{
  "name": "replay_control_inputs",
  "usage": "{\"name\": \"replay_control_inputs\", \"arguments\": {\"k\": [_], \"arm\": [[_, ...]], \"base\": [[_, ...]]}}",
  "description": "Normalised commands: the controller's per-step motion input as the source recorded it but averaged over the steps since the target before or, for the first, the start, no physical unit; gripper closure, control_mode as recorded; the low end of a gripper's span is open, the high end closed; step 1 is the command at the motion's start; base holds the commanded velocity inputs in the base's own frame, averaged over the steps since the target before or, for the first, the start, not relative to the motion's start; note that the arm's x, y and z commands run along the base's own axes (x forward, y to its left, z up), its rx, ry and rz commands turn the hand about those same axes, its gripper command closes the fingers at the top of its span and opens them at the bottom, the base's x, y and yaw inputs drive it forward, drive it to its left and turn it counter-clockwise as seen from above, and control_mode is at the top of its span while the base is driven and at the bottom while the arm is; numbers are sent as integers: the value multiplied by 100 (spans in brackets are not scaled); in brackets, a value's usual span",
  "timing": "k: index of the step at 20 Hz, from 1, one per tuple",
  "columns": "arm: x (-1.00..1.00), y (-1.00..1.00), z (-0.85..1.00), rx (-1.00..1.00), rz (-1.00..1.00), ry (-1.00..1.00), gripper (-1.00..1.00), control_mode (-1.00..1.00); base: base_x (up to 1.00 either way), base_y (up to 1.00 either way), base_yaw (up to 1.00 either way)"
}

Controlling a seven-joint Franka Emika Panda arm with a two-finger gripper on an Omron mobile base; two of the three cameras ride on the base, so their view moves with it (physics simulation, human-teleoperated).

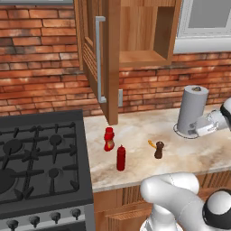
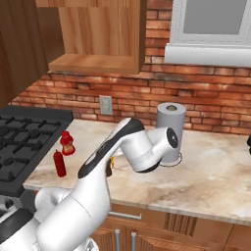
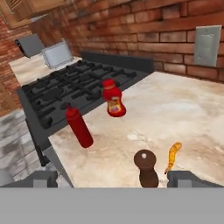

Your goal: There are various items on the counter. Only move the condiments/shakers into the cabinet.

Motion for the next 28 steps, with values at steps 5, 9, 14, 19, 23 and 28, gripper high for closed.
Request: {"name": "replay_control_inputs", "arguments": {"k": [5, 9, 14, 19, 23, 28], "arm": [[10, 2, -42, 0, 39, -3, -100, -100], [11, 9, -34, 0, 36, -11, -100, -100], [14, 14, -26, 0, 19, -5, -100, -100], [11, 7, -23, 0, 1, 0, -100, -100], [8, 1, -22, 0, -4, -2, -100, -100], [5, 5, -19, 0, -5, -6, -100, -100]], "base": [[0, 0, 0], [0, 0, 0], [0, 0, 0], [0, 0, 0], [0, 0, 0], [0, 0, 0]]}}
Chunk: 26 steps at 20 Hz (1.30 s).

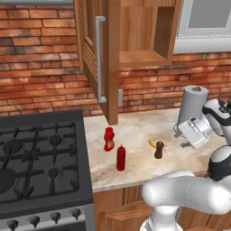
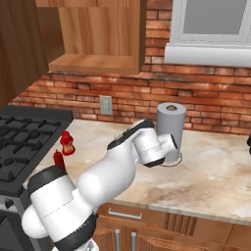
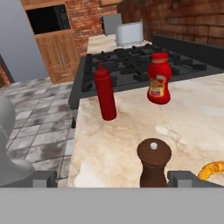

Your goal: There are various items on the counter. Only move the condiments/shakers into the cabinet.

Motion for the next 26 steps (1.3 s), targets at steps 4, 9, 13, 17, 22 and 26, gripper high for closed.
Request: {"name": "replay_control_inputs", "arguments": {"k": [4, 9, 13, 17, 22, 26], "arm": [[8, 7, -15, 0, -2, -9, -100, -100], [19, 19, -14, 0, 0, -8, -100, -100], [27, 18, -13, 0, 0, -5, -100, -100], [24, 9, -14, 0, 0, -2, -100, -100], [20, 6, -15, 0, 0, 0, -100, -100], [9, 0, -13, 0, 0, 0, -100, -100]], "base": [[0, 0, 0], [0, 0, 0], [0, 0, 0], [0, 0, 0], [0, 0, 0], [0, 0, 0]]}}
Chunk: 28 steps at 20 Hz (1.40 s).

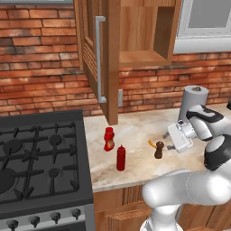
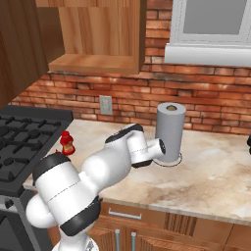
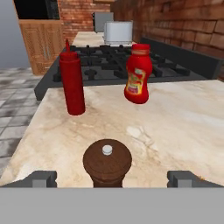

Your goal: There are various items on the counter. Only move the condiments/shakers into the cabinet.

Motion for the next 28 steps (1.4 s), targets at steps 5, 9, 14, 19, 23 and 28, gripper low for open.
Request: {"name": "replay_control_inputs", "arguments": {"k": [5, 9, 14, 19, 23, 28], "arm": [[0, 0, -6, 0, 0, 0, -100, -100], [0, 2, -2, 0, 0, 0, -100, -100], [0, 6, 0, 0, 0, 5, -100, -100], [0, 8, -1, 0, 0, 12, -100, -100], [0, 8, -3, 0, 0, 15, -100, -100], [0, 7, -3, 0, 0, 12, -100, -100]], "base": [[0, 0, 0], [0, 0, 0], [0, 0, 0], [0, 0, 0], [0, 0, 0], [0, 0, 0]]}}
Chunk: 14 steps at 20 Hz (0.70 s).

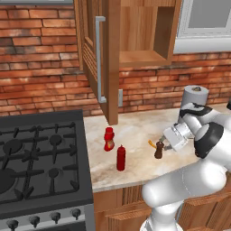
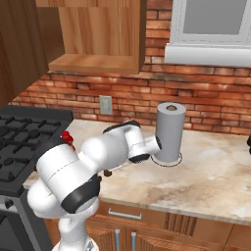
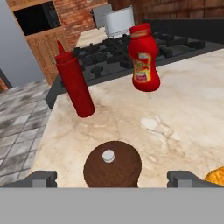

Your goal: There are various items on the counter. Only move the condiments/shakers into the cabinet.

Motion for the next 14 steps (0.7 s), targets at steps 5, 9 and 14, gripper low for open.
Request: {"name": "replay_control_inputs", "arguments": {"k": [5, 9, 14], "arm": [[0, 7, -2, 0, 0, 6, -100, -100], [0, 6, -1, 0, 0, 0, -100, -100], [-3, 4, -6, 0, 0, 0, -100, -100]], "base": [[0, 0, 0], [0, 0, 0], [0, 0, 0]]}}
